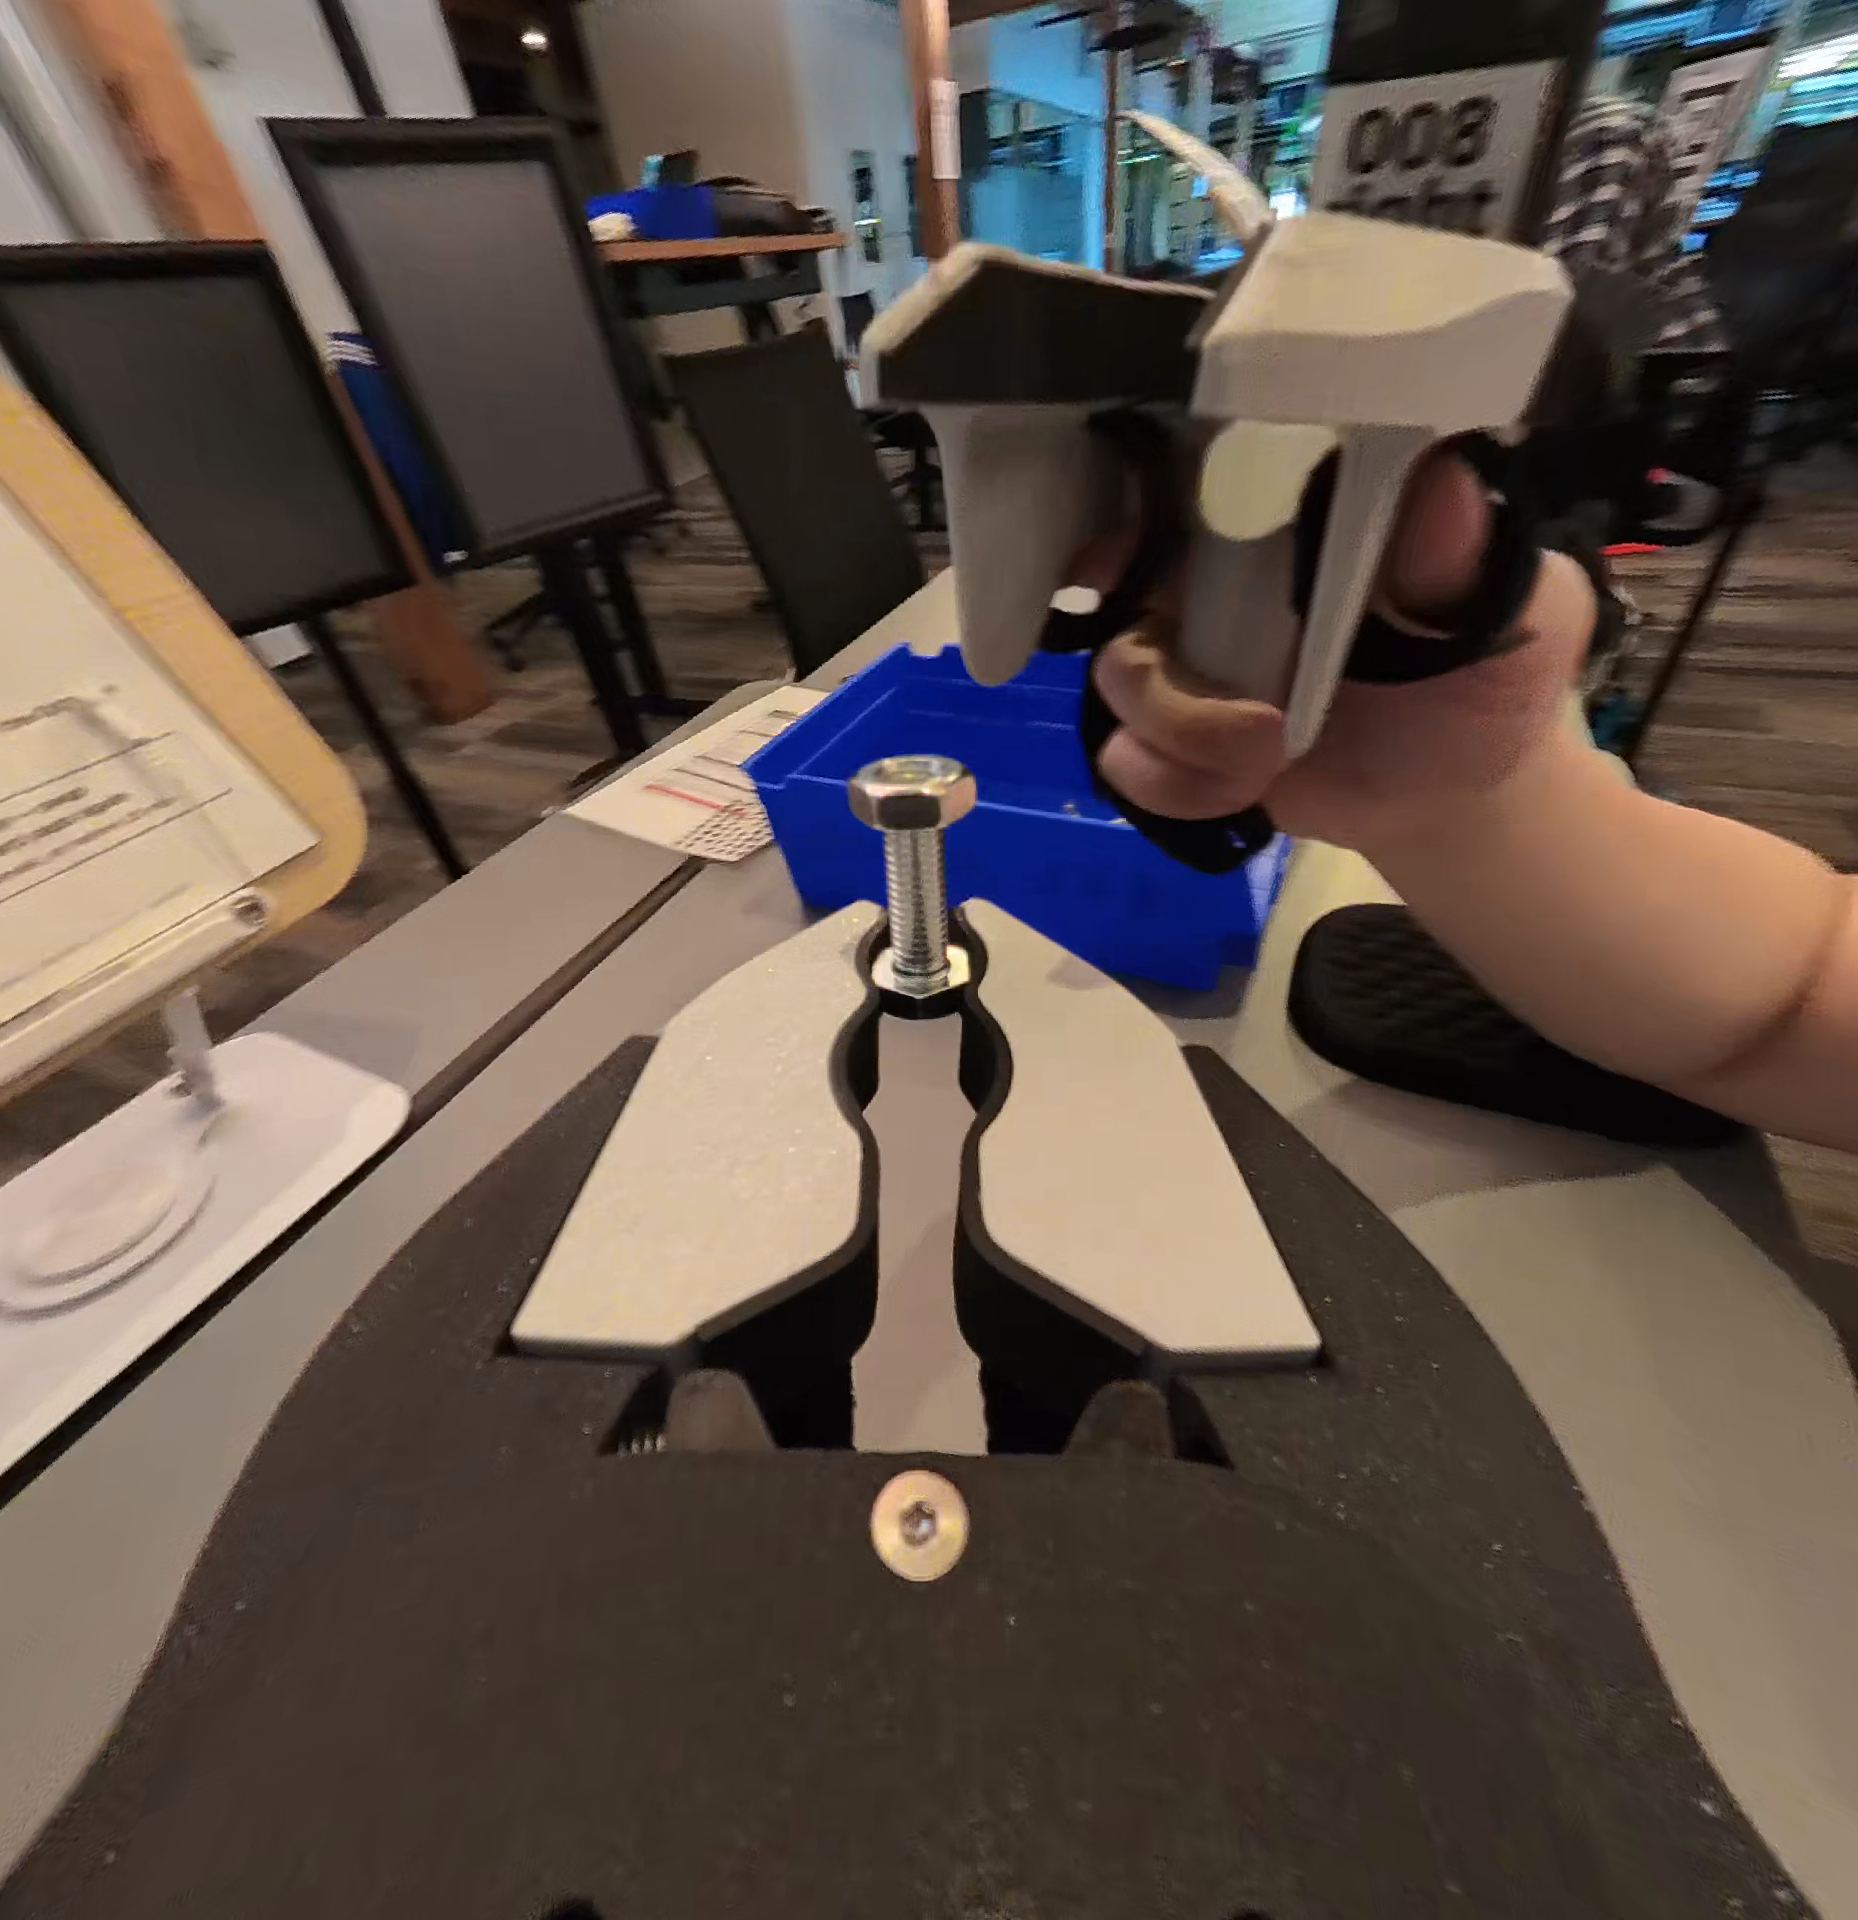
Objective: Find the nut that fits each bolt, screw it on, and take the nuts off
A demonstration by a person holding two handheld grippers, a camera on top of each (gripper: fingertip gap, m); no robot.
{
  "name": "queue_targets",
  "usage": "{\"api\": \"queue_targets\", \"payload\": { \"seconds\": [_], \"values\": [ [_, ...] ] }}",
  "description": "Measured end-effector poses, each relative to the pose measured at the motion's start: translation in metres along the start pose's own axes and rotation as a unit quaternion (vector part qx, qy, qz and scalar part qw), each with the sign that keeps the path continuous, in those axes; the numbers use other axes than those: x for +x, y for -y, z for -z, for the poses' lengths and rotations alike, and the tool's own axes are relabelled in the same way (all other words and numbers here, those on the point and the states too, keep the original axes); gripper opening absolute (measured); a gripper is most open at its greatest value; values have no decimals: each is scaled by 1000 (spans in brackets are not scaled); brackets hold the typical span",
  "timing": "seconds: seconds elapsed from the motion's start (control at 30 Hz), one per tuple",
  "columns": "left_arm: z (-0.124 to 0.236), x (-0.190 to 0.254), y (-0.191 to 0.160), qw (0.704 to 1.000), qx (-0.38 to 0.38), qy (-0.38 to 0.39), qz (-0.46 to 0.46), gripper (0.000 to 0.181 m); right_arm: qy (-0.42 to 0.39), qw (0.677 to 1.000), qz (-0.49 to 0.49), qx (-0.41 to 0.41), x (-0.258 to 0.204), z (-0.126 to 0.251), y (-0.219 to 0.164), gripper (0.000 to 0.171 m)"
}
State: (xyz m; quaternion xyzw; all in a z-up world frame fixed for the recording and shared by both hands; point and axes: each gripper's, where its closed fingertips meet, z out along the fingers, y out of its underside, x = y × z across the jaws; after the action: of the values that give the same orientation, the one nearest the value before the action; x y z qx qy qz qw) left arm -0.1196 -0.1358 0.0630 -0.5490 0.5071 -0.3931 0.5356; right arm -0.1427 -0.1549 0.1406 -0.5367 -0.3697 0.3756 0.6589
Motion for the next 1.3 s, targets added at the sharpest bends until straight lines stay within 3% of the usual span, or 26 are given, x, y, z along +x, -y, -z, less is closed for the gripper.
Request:
{"api": "queue_targets", "payload": {
  "seconds": [0.2,0.6,0.67,0.8,0.93,1.03,1.1,1.3],
  "values": [
    [1,-13,-2,999,0,47,-7,9,-90,992,52,-71,16,-15,-35,33],
    [1,-10,-2,999,-5,37,-9,9,-26,996,1,-81,10,-19,-46,15],
    [1,0,1,1000,1,-5,-1,9,17,997,-9,-75,3,-16,-44,14],
    [8,47,12,981,16,-186,46,9,174,983,-30,-43,-26,1,-32,14],
    [23,99,10,929,-3,-359,88,9,307,951,-16,-26,-61,21,-30,15],
    [38,125,13,882,-4,-455,124,9,357,934,-9,-3,-77,28,-26,15],
    [43,136,12,860,-3,-492,136,9,375,927,-6,14,-83,32,-22,15],
    [34,139,1,882,-16,-462,88,9,355,935,-11,-5,-73,32,-22,15]
  ]
}}
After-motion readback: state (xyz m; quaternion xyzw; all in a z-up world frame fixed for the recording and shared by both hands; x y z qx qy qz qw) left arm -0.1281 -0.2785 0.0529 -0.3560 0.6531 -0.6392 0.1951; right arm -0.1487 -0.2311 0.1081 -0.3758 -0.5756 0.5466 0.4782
